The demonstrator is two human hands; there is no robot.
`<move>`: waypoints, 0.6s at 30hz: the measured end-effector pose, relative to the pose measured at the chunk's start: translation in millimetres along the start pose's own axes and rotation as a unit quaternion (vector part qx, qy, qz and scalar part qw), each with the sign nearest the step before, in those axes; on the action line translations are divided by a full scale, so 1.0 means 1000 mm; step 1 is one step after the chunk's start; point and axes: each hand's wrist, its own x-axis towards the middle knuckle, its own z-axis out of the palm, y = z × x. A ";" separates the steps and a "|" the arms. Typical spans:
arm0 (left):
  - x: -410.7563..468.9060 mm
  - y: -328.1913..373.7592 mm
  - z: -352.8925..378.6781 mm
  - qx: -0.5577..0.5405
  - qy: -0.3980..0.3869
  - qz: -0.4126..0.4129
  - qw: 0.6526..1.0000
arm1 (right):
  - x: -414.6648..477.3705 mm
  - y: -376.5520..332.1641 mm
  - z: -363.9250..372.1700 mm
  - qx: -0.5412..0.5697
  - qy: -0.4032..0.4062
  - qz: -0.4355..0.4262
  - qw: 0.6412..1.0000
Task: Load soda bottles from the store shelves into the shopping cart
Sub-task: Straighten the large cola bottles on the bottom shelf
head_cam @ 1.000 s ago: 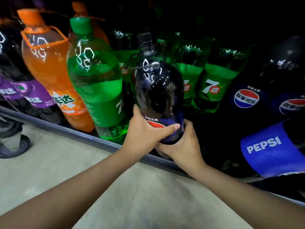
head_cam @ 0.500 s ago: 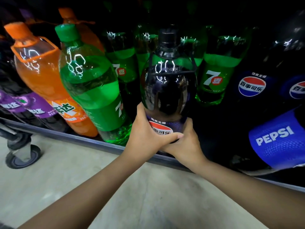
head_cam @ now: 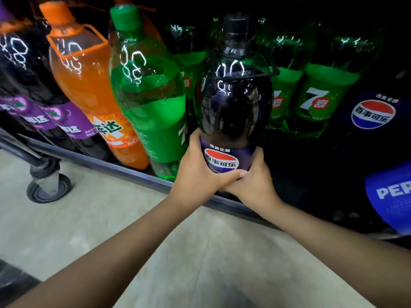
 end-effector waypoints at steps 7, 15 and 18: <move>0.002 -0.007 0.011 -0.027 0.025 0.012 0.999 | -0.017 -0.014 -0.044 -0.127 -0.031 0.056 0.990; -0.007 -0.003 0.017 -0.048 0.034 -0.023 0.998 | -0.037 -0.018 -0.098 -0.220 0.025 0.078 0.972; -0.015 -0.003 0.021 -0.051 0.066 -0.024 0.996 | -0.055 -0.006 -0.095 -0.228 0.071 0.044 0.970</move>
